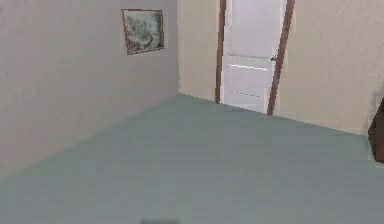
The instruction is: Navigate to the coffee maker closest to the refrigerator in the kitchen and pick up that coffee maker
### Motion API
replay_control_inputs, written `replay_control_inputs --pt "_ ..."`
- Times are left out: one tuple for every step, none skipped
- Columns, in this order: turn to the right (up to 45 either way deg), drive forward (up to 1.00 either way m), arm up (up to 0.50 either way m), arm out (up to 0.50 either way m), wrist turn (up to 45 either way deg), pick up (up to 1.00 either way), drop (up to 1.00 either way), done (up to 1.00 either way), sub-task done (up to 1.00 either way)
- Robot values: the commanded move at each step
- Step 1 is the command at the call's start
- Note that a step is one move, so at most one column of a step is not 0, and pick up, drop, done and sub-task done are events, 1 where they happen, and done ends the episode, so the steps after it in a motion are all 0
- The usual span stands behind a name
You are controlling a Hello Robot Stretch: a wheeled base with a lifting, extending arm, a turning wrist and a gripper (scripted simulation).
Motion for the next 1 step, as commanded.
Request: replay_control_inputs --pt "39.0 0.00 0.00 0.00 0.0 0.00 0.00 0.00 0.00"
